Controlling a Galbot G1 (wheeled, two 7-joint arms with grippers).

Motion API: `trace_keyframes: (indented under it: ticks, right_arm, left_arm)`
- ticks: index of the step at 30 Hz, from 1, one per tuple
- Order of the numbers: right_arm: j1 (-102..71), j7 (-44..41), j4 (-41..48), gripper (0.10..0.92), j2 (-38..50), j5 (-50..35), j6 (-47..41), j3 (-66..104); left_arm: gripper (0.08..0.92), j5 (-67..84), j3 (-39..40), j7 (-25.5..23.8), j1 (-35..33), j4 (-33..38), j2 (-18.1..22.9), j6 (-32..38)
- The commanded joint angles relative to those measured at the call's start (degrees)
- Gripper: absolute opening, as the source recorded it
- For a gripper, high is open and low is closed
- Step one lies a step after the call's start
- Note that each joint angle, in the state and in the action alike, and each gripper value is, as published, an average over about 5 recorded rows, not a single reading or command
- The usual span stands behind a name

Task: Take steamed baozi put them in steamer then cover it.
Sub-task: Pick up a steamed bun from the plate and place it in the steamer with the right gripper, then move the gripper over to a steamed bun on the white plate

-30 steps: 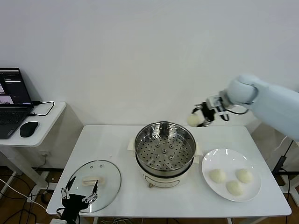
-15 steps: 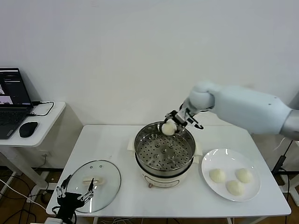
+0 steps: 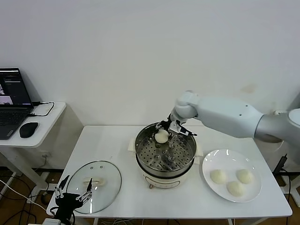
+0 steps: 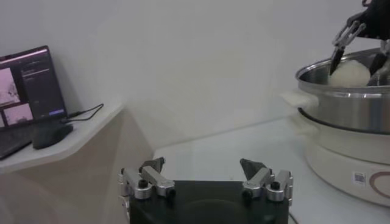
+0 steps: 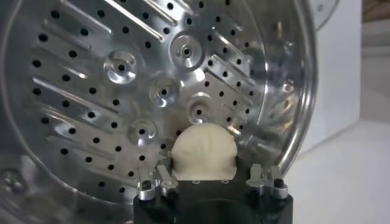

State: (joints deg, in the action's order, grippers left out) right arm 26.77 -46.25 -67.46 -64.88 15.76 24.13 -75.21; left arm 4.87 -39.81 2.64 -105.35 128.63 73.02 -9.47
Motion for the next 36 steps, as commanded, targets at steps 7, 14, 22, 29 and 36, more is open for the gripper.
trace_keyframes:
  ticks: [7, 14, 22, 29, 36]
  right_arm:
    - [-1.20, 1.87, 5.01, 0.745, -2.48, 4.69, 4.43, 1.48]
    - [6.57, -6.82, -8.63, 0.821, 5.52, -20.08, -12.67, -1.29]
    - [12.99, -11.78, -24.35, 0.823, 20.70, -28.10, -30.81, -1.59]
    - [12.89, -11.41, -35.50, 0.823, 40.15, -28.31, -40.76, -1.21]
    - [6.46, -10.93, -38.47, 0.823, 52.71, -22.71, -40.07, 0.52]
  left_arm:
    - [0.823, -0.01, 0.00, -0.03, 0.00, 0.06, 0.15, 0.00]
    - [0.823, -0.11, 0.13, -0.06, -0.02, 0.14, 0.14, -0.04]
    - [0.823, -0.11, 0.30, -0.18, 0.16, 1.07, -0.45, -0.32]
    - [0.823, -0.13, 0.47, -0.20, 0.11, 1.83, -1.24, -0.42]
    - [0.823, -0.41, 1.29, -0.18, 0.28, 1.75, -1.42, -0.42]
